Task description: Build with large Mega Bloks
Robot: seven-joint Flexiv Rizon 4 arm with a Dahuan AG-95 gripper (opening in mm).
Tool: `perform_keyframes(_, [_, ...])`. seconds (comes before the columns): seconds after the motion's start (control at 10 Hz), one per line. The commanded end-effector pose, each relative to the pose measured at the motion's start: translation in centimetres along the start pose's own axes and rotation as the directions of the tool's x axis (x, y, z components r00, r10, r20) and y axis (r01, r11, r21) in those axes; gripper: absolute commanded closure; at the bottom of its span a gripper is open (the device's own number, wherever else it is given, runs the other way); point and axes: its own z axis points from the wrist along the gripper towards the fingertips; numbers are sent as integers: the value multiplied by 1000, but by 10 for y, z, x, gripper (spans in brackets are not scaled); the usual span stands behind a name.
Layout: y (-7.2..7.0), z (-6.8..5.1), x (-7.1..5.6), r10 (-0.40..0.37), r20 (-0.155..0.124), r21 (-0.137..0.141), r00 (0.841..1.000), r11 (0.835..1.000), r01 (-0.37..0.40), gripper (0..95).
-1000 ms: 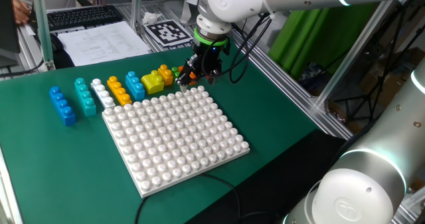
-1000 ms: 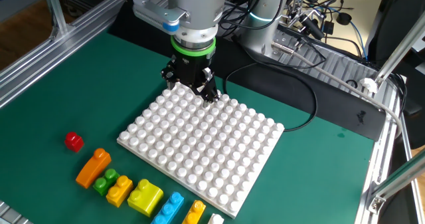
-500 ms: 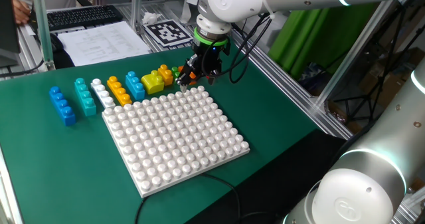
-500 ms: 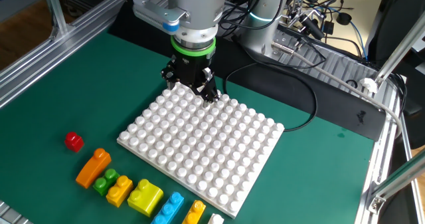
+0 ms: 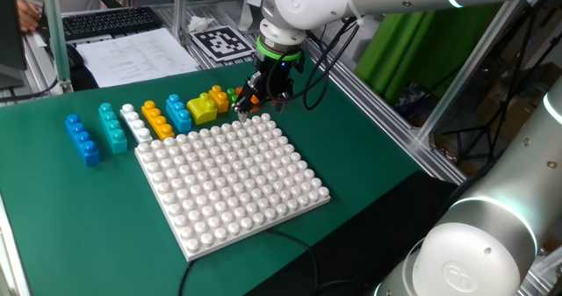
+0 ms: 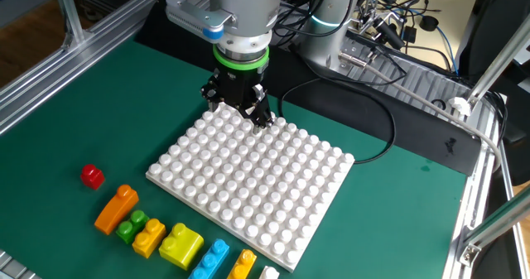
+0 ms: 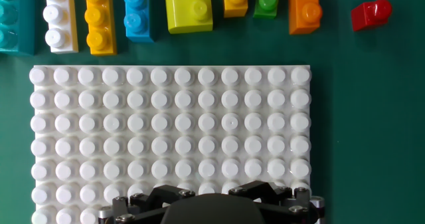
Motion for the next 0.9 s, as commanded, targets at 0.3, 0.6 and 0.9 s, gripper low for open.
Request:
perform_keyframes(0.3, [-1,6,9,61,-176,-26,982,997,-66,950])
perform_keyframes(0.6, [-2,10,23,47,-171,-30,984,998,-53,950])
perform_keyframes(0.9, [4,9,46,44,-168,-30,985,998,-50,950])
